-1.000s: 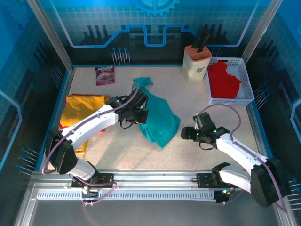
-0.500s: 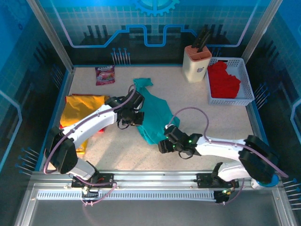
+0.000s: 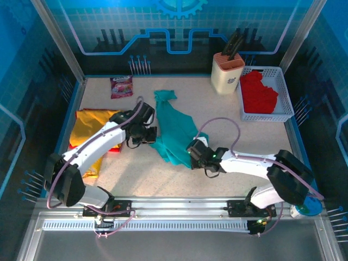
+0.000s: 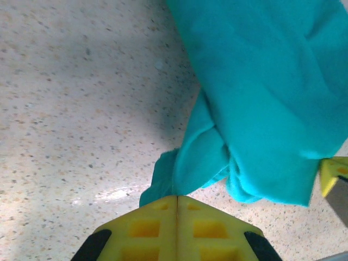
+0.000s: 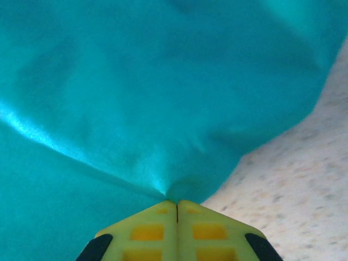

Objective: Fold and stack the t-shirts

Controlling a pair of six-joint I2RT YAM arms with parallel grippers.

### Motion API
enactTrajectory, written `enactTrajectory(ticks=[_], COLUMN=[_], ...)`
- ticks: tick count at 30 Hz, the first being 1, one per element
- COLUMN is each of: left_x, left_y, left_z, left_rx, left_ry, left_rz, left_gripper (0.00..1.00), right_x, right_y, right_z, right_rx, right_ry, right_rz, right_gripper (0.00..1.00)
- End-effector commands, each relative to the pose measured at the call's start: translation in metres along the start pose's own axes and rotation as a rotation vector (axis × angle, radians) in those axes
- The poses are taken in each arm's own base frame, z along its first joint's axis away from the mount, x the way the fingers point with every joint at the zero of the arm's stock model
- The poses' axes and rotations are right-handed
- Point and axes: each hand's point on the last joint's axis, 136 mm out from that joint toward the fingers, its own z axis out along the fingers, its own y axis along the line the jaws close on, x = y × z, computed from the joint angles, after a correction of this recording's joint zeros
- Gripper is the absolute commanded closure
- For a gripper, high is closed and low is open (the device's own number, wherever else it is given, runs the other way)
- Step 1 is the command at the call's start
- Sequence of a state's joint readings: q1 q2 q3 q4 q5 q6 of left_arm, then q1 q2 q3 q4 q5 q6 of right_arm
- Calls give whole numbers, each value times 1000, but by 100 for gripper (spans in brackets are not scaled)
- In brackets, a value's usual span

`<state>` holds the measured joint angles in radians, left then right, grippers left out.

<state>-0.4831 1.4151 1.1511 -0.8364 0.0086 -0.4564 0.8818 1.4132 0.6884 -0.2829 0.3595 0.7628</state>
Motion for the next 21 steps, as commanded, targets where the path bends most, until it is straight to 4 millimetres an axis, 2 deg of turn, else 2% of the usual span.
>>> enactTrajectory(ticks=[1, 3, 5, 10, 13, 16, 18, 19, 20, 21], left_x=[10, 12, 15, 16, 17, 19, 19, 19, 18, 17], left_y=[17, 28, 45, 77, 95, 111, 114, 117, 118, 116], left_z=[-11, -13, -16, -32, -42, -50, -53, -54, -53, -51], left_rx=[-8, -29, -55, -83, -136, -186, -186, -185, -172, -149], left_ry=[17, 20, 18, -10, -23, -45, -69, -78, -87, -86], left_rz=[7, -3, -28, -96, -116, -163, -191, -211, -227, -239], left_gripper=[100, 100, 100, 100, 100, 100, 100, 100, 100, 100], right_x=[-20, -32, -51, -112, -144, -155, -151, -145, -138, -132], right_y=[-21, -33, -47, -69, -77, -92, -101, -108, -112, -115], right_z=[-13, -18, -31, -71, -81, -80, -71, -63, -55, -49], right_rx=[13, 4, 4, 0, 18, 104, 143, 160, 158, 146], right_ry=[-36, -40, -76, -197, -226, -208, -170, -131, -85, -50], right_rz=[24, 64, 91, 79, 61, 37, 42, 67, 96, 117], right_gripper=[100, 100, 100, 100, 100, 100, 100, 97, 80, 55])
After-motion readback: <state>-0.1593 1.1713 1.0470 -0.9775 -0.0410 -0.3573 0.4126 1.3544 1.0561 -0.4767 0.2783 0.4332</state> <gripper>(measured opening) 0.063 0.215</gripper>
